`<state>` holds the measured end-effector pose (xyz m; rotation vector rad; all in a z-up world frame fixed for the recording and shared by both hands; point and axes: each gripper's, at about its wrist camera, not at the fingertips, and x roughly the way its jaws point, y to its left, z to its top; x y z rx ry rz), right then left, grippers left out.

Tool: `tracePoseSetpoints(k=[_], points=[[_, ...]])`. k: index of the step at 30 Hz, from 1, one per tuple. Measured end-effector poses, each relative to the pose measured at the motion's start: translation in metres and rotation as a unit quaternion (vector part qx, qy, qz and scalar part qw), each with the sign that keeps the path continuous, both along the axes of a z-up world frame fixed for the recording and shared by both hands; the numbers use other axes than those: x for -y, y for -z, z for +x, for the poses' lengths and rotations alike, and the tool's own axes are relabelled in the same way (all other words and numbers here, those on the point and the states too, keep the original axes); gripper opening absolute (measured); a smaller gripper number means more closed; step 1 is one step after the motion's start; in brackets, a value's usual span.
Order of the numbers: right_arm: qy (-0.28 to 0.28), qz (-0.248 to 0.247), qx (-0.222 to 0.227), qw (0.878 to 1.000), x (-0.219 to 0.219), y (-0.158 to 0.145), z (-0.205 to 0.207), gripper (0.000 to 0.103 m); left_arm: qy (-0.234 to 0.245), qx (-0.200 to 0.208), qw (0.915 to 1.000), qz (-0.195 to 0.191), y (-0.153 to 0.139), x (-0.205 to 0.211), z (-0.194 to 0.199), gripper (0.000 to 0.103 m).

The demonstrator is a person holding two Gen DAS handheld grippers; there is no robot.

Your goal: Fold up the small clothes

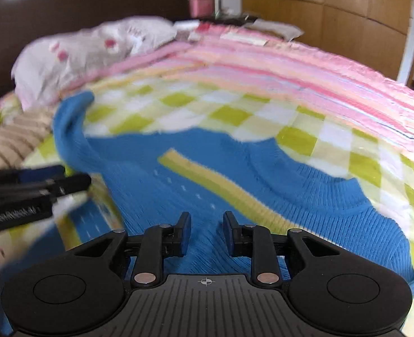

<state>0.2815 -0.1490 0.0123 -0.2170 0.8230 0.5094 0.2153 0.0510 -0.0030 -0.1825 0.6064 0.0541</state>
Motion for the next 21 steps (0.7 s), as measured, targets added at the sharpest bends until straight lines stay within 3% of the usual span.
tracePoseSetpoints(k=[5,7,10,14,16,17,19,21], points=[[-0.025,-0.019,-0.021,0.999,-0.001,0.01,0.007,0.034,0.005,-0.001,1.0,0.004,0.002,0.003,0.0,0.056],[-0.014,-0.025,-0.025,0.999,0.0,0.008,0.009,0.01,0.004,-0.002,1.0,0.004,0.003,0.003,0.001,0.056],[0.01,-0.03,-0.022,0.999,0.009,0.006,0.014,0.002,0.005,-0.002,1.0,0.005,0.004,0.004,0.001,0.056],[0.06,-0.037,-0.004,0.998,0.021,0.005,0.023,0.002,0.006,-0.002,0.9999,0.009,0.005,0.005,0.001,0.056],[0.052,-0.038,-0.003,0.998,0.02,0.006,0.023,0.003,0.006,-0.003,0.9999,0.01,0.005,0.005,0.001,0.056],[0.051,-0.046,0.005,0.998,0.017,0.006,0.021,0.004,0.005,-0.003,0.9999,0.01,0.005,0.004,0.001,0.056],[0.056,-0.057,0.033,0.996,0.013,0.001,0.016,0.015,0.002,-0.001,1.0,0.009,0.004,0.002,0.001,0.056],[0.059,-0.049,0.066,0.995,0.01,-0.008,0.004,0.015,-0.004,0.003,1.0,0.008,0.003,-0.001,0.001,0.056]])
